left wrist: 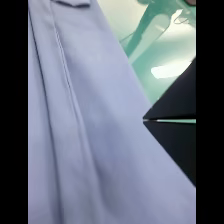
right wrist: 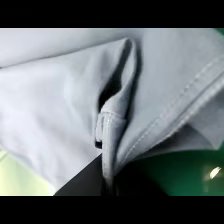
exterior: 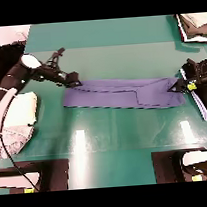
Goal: Fold the shirts.
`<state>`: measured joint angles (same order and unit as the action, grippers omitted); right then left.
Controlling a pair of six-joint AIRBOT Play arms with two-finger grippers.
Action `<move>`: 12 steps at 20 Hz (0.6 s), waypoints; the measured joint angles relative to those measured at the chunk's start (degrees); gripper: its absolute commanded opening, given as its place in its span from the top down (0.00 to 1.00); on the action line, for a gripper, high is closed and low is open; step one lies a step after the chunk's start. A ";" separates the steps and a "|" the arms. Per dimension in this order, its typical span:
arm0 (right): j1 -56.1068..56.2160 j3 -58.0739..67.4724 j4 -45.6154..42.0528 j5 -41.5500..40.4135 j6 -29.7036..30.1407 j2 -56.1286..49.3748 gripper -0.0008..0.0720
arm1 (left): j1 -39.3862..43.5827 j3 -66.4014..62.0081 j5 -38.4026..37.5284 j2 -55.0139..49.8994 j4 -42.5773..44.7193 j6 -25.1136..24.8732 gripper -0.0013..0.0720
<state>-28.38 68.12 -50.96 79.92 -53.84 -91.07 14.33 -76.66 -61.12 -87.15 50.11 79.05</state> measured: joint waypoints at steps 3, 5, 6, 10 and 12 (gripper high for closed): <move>0.87 0.55 3.02 0.79 -1.86 4.59 0.97 | 6.54 -3.08 4.11 -3.69 -0.26 0.42 0.95; 2.73 2.60 4.35 2.25 -4.15 7.26 0.97 | 10.14 -6.80 5.53 -7.58 -0.98 0.52 0.95; 4.20 4.39 4.85 3.28 -5.44 8.26 0.97 | 11.72 -8.85 6.05 -9.68 -1.51 0.59 0.95; 12.57 13.90 5.92 6.75 -11.30 10.25 0.97 | 16.96 -17.38 7.19 -18.64 -2.21 1.11 0.95; 18.05 18.73 6.08 7.63 -13.57 10.45 0.97 | 18.60 -20.46 7.78 -22.53 -2.43 2.03 0.95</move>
<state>-10.33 86.85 -44.88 87.55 -67.42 -80.62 32.93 -97.12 -53.34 -109.69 47.68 81.08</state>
